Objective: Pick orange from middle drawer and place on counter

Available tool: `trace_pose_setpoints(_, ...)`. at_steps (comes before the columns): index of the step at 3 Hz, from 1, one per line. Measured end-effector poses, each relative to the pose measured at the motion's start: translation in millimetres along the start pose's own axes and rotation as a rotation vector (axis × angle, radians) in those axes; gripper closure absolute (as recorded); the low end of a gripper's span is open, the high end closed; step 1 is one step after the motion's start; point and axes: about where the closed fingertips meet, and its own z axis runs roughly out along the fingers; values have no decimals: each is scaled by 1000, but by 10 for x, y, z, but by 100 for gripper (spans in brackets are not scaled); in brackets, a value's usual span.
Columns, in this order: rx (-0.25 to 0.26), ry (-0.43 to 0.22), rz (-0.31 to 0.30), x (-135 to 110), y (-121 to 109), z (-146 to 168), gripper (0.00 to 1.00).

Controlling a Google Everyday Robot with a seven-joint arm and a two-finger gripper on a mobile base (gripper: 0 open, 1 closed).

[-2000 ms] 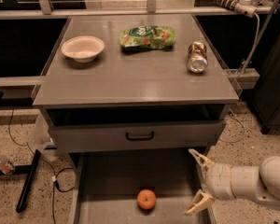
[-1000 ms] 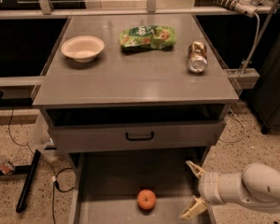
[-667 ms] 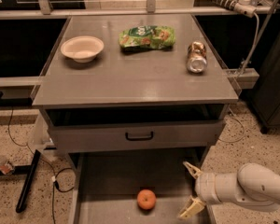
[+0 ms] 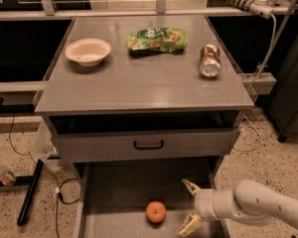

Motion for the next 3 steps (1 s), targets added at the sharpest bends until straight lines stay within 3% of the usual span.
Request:
trace_pose_setpoints(2,-43,-61,-26,51,159,420,0)
trace_pose_setpoints(3,-32,-58,-50,85,212,583,0)
